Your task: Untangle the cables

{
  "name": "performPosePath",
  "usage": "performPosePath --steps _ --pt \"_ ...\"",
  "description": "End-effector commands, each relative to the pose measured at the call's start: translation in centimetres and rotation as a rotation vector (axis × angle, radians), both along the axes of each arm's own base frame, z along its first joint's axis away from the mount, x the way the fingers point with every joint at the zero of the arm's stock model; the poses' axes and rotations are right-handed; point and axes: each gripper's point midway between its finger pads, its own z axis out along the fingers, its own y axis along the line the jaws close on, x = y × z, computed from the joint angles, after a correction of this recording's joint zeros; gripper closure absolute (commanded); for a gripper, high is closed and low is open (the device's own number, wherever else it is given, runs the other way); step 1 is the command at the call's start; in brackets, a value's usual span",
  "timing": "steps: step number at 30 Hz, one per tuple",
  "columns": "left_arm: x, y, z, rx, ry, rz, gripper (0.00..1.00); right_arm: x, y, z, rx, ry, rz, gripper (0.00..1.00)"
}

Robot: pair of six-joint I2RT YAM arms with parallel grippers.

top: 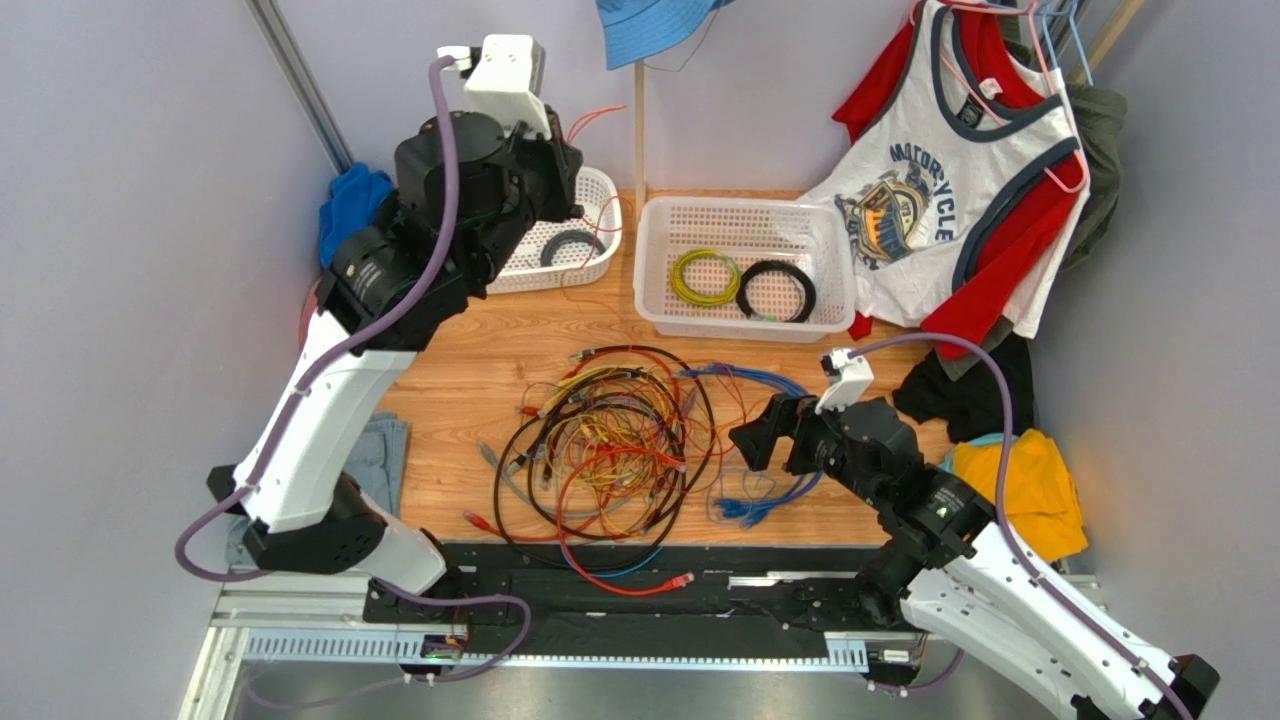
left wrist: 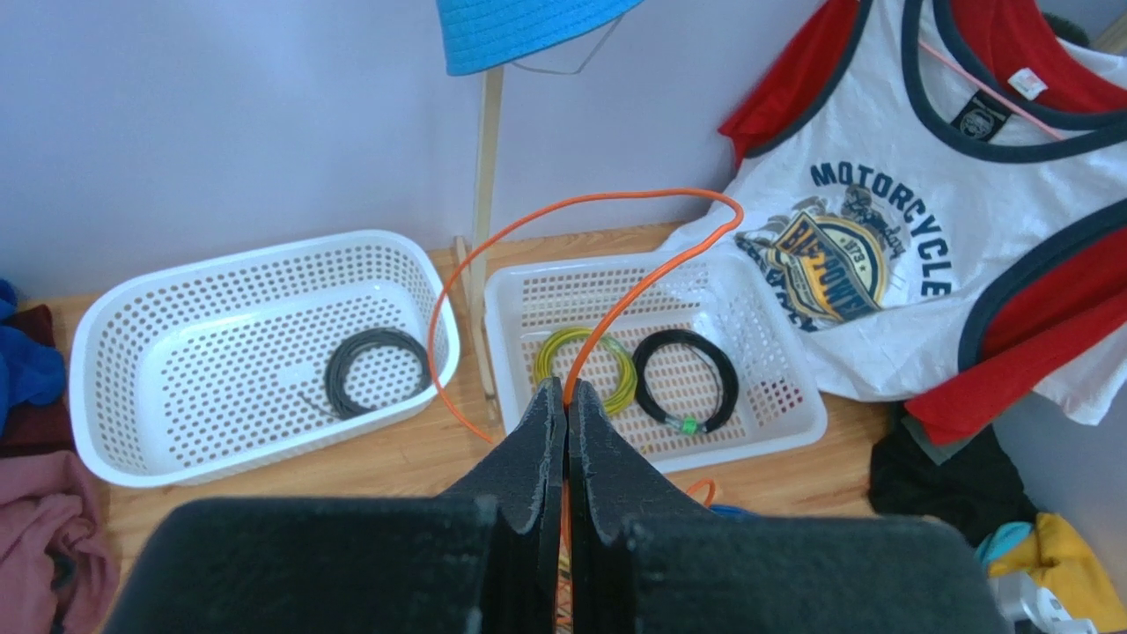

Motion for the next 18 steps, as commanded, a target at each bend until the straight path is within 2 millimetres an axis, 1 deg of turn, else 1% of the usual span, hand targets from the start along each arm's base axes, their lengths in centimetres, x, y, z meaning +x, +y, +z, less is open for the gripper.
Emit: performPosePath --steps 1,2,3,4,6,8,9,10,11,12,13,14,15,16,17,18 --pt "-1.2 0.4 3.2 -0.016 -0.061 -0.056 1.0 0.5 2.5 3.4 0.079 -0.074 0.087 0.02" --pt "-1.4 0.2 3.6 -0.029 -0.068 -0.07 1.0 0.5 3.0 3.8 0.093 -0.078 0.107 0.02" --pt "-1.5 -0.4 3.9 -0.038 -0.07 -0.102 1.0 0.9 3.5 4.6 0.117 -0.101 0.106 0.02" --pt "-2.0 -0.4 4.8 -0.059 -0.086 -0.12 1.0 0.8 4.3 4.6 0.128 -0.092 0.14 0.02" --pt "-2.8 -1.4 5.9 -0.089 -0.111 -0.193 1.0 1.1 5.1 5.6 0.154 -0.114 0.148 0.02" --pt "-3.5 -1.5 6.8 -0.123 -0.131 -0.227 1.0 1.3 5.7 5.9 0.162 -0.123 0.157 0.02" --pt "-4.0 -2.0 7.1 -0.135 -0.136 -0.264 1.0 1.5 6.0 6.6 0.181 -0.147 0.16 0.02" --pt "-4.1 -2.4 6.9 -0.134 -0.133 -0.285 1.0 1.7 6.2 6.7 0.185 -0.148 0.159 0.02" --pt "-4.5 -2.6 7.1 -0.147 -0.134 -0.304 1.0 1.9 6.4 7.1 0.195 -0.16 0.16 0.02" --pt "-4.5 -2.9 6.8 -0.143 -0.127 -0.318 1.0 2.0 6.6 7.4 0.198 -0.159 0.159 0.02" --pt "-4.4 -2.9 6.6 -0.14 -0.123 -0.312 1.0 2.0 6.7 7.6 0.197 -0.158 0.162 0.02" --pt "-4.1 -2.5 6.4 -0.134 -0.116 -0.29 1.0 1.9 6.6 7.2 0.183 -0.142 0.158 0.02" --pt "-3.3 -1.8 5.7 -0.122 -0.101 -0.225 1.0 1.8 6.5 7.3 0.179 -0.137 0.159 0.02" --pt "-2.7 -1.4 5.3 -0.104 -0.098 -0.188 1.0 2.0 6.0 7.1 0.166 -0.137 0.127 0.02" --pt "-2.2 -1.0 4.8 -0.088 -0.092 -0.149 1.0 2.0 5.3 6.5 0.143 -0.12 0.098 0.02" --pt "-1.0 -0.3 3.6 -0.059 -0.072 -0.073 1.0 1.7 4.7 6.4 0.145 -0.124 0.085 0.02"
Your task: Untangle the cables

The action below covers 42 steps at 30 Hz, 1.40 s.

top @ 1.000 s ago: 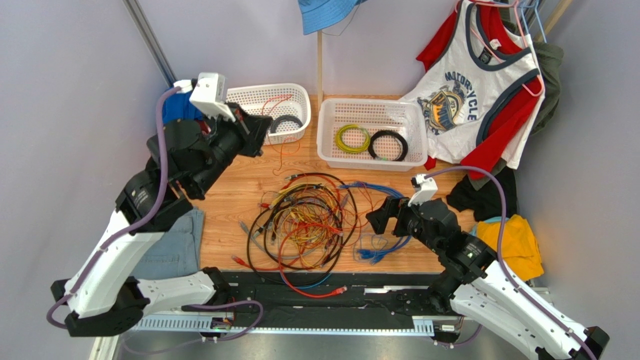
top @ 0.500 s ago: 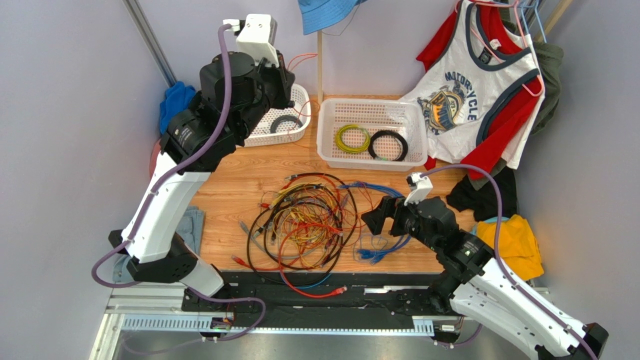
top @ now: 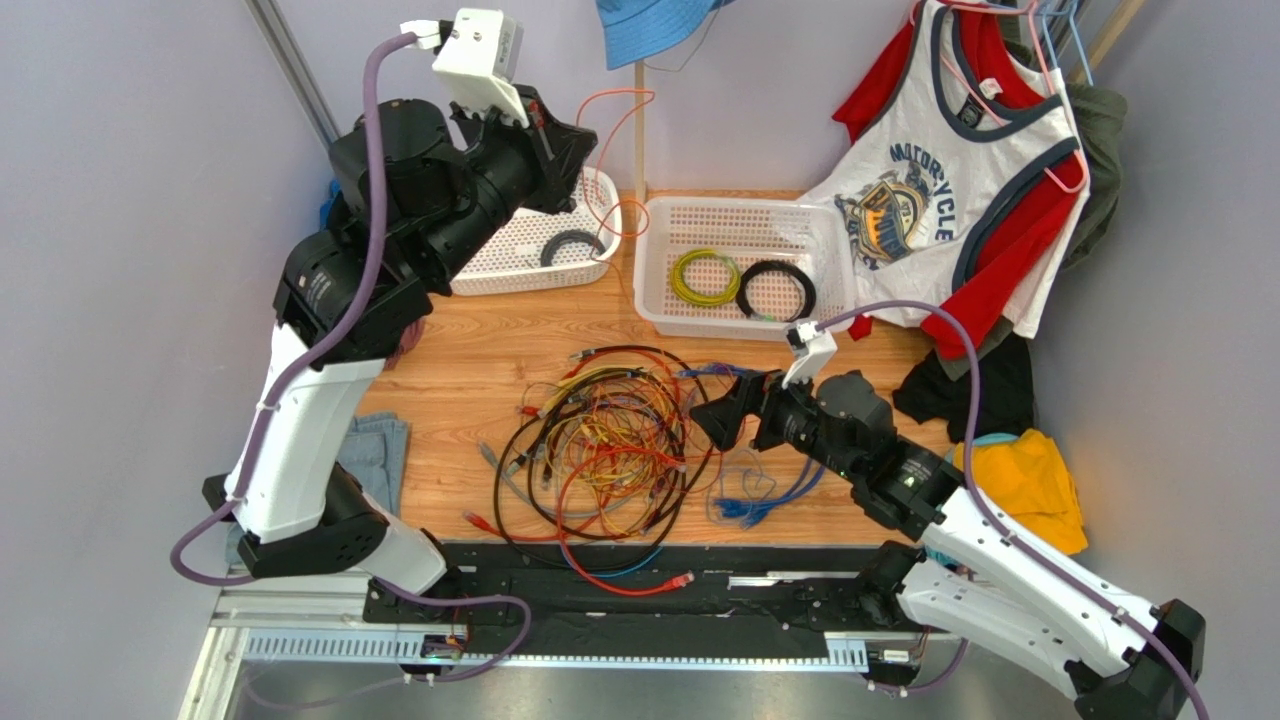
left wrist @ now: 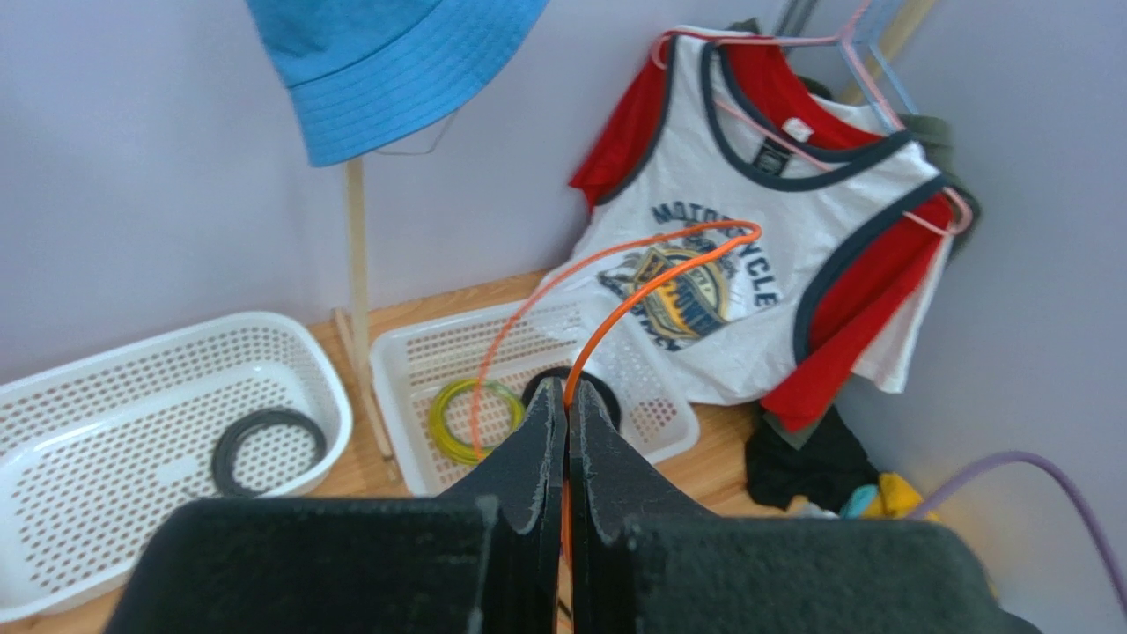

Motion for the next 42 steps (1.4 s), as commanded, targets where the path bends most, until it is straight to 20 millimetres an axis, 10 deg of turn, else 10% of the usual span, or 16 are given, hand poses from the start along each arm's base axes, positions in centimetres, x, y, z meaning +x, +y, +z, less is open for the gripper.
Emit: performPosePath --steps 1,8,22,31,42 --pt "3.0 2.3 -2.2 0.051 0.034 0.197 1.0 -0.1 -1.4 2.5 0.044 -0.051 -0.064 0.02" --pt "10.4 6.4 -6.9 0.039 0.173 0.415 1.0 -1.9 -4.4 2.3 0.045 -0.057 -0.109 0.03" --pt "22.3 12.6 -3.8 -0.073 -0.032 0.648 1.0 -2.1 -2.8 1.1 0.029 0.001 -0.049 0.03" --pt "22.8 15.8 1.9 -0.166 -0.214 0.705 1.0 -1.2 -2.5 0.2 -0.028 0.002 -0.056 0.02" --pt "27.2 18.3 -2.2 -0.089 -0.192 0.813 1.0 -1.0 -3.5 -0.1 -0.057 -0.013 -0.093 0.02"
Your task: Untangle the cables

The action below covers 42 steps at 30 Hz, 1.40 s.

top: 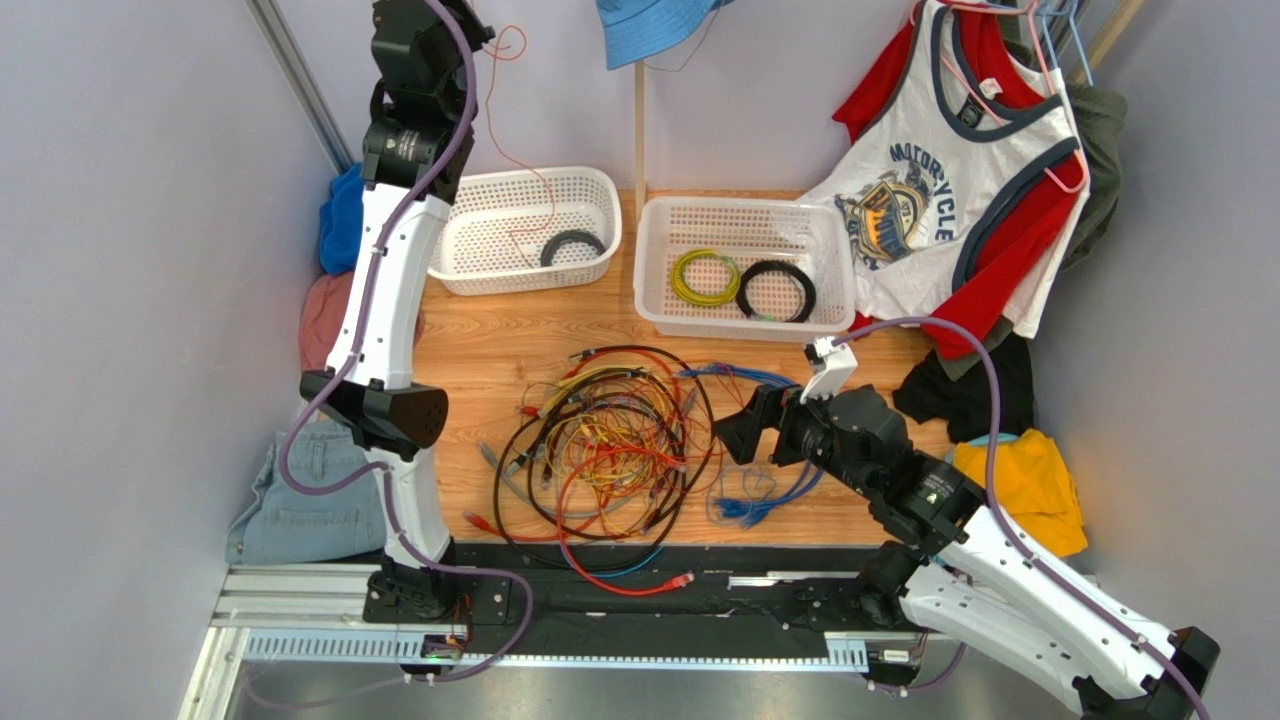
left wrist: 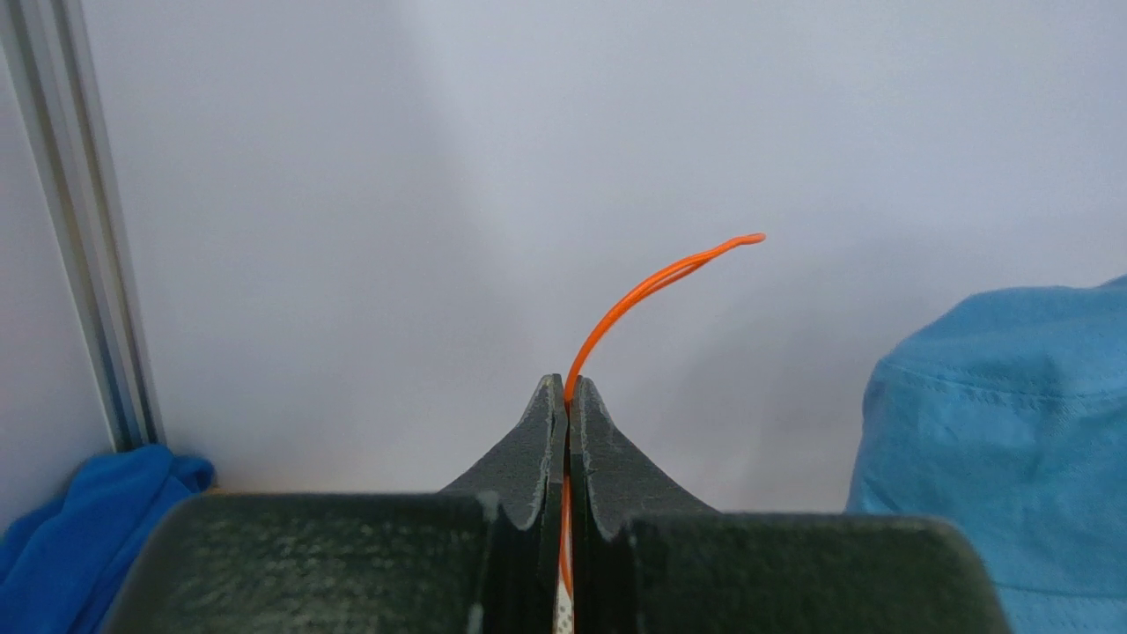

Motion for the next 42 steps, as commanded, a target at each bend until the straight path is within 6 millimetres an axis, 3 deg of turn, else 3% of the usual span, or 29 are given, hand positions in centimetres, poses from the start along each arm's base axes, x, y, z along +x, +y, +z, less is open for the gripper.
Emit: performPosePath --steps 1,8,10,13,15,16,17,18,20,21,23,24,26,27,28,29,30,31,32,33,34,35,36,37,39,40,42 --pt "3.2 2.2 -2.2 0.037 -0.001 0.082 1.0 0.4 -0.4 1.3 0.016 -0.051 -0.028 0.02" --pt "8.5 3.8 -10.2 0.019 0.124 0.144 1.0 0.8 -0.6 0.6 -0.002 -0.045 -0.05 0.01" --pt "9.0 3.4 -12.8 0.022 0.197 0.131 1.0 0.9 -0.6 0.4 -0.009 -0.041 -0.051 0.01" --pt "9.0 2.4 -18.4 0.014 0.324 0.079 1.0 1.0 -0.2 0.1 -0.011 -0.032 -0.043 0.01" --pt "8.5 2.1 -19.7 -0.004 0.333 0.061 1.0 0.9 -0.1 0.1 -0.002 -0.029 -0.035 0.01" --pt "8.0 2.1 -19.6 -0.005 0.333 0.05 0.94 0.8 0.0 0.0 0.0 -0.027 -0.031 0.01" --pt "7.8 2.2 -21.2 -0.004 0.367 0.056 0.69 0.8 0.0 0.0 0.004 -0.026 -0.031 0.02" --pt "7.6 2.1 -21.9 0.003 0.394 0.055 0.54 0.7 -0.1 0.1 0.006 -0.026 -0.031 0.02" --pt "7.4 2.3 -21.6 -0.001 0.411 0.067 0.24 0.5 -0.4 0.4 0.015 -0.03 -0.036 0.02" --pt "7.0 2.4 -22.2 0.003 0.451 0.071 0.21 0.4 -0.5 0.5 0.022 -0.033 -0.039 0.02" --pt "6.3 2.5 -20.7 -0.019 0.439 0.076 0.17 0.3 -0.8 0.6 0.034 -0.041 -0.051 0.02" --pt "5.2 2.6 -18.9 -0.031 0.411 0.072 0.16 0.3 -0.9 0.6 0.04 -0.043 -0.055 0.02" --pt "3.9 1.8 -18.3 -0.041 0.4 0.043 0.15 0.2 -1.1 0.6 0.047 -0.047 -0.062 0.02" --pt "2.2 1.4 -15.9 -0.051 0.353 0.021 0.15 0.2 -1.1 0.6 0.048 -0.046 -0.061 0.02" --pt "1.3 0.5 -17.3 -0.041 0.388 -0.007 0.15 0.2 -1.1 0.6 0.051 -0.046 -0.065 0.02" --pt "0.1 -1.7 -17.5 -0.03 0.397 -0.055 0.16 0.2 -1.1 0.6 0.052 -0.047 -0.065 0.02" --pt "-2.2 -2.7 -15.9 -0.03 0.369 -0.092 0.16 0.2 -1.1 0.5 0.055 -0.047 -0.063 0.02" --pt "-3.4 -4.3 -19.5 0.004 0.443 -0.13 0.18 0.2 -1.1 0.6 0.059 -0.049 -0.063 0.02" --pt "-5.4 -7.7 -20.8 0.03 0.468 -0.2 0.2 0.1 -1.1 0.5 0.059 -0.05 -0.064 0.02" --pt "-7.8 -8.8 -20.2 0.028 0.444 -0.236 0.22 0.1 -1.1 0.4 0.059 -0.049 -0.063 0.02" --pt "-10.5 -11.8 -25.6 0.075 0.541 -0.303 0.23 0.0 -1.2 0.7 0.068 -0.057 -0.06 0.02" --pt "-11.9 -13.3 -26.9 0.041 0.535 -0.34 0.24 -0.1 -1.3 0.8 0.07 -0.058 -0.061 0.02" --pt "-14.1 -14.0 -27.5 0.012 0.533 -0.383 0.24 -0.2 -1.3 0.7 0.072 -0.058 -0.061 0.03" --pt "-16.6 -15.6 -32.8 0.016 0.629 -0.454 0.24 -0.3 -1.4 1.0 0.086 -0.064 -0.059 0.03" --pt "-19.4 -17.5 -35.1 -0.096 0.685 -0.567 0.24 -0.5 -1.2 1.3 0.103 -0.071 -0.046 0.04" --pt "-21.0 -17.8 -37.7 -0.114 0.748 -0.586 0.24 -0.5 -1.2 1.6 0.111 -0.074 -0.047 0.04" --pt "-23.0 -17.7 -39.2 -0.108 0.782 -0.6 0.24 -0.6 -1.3 1.6 0.107 -0.066 -0.049 0.04"
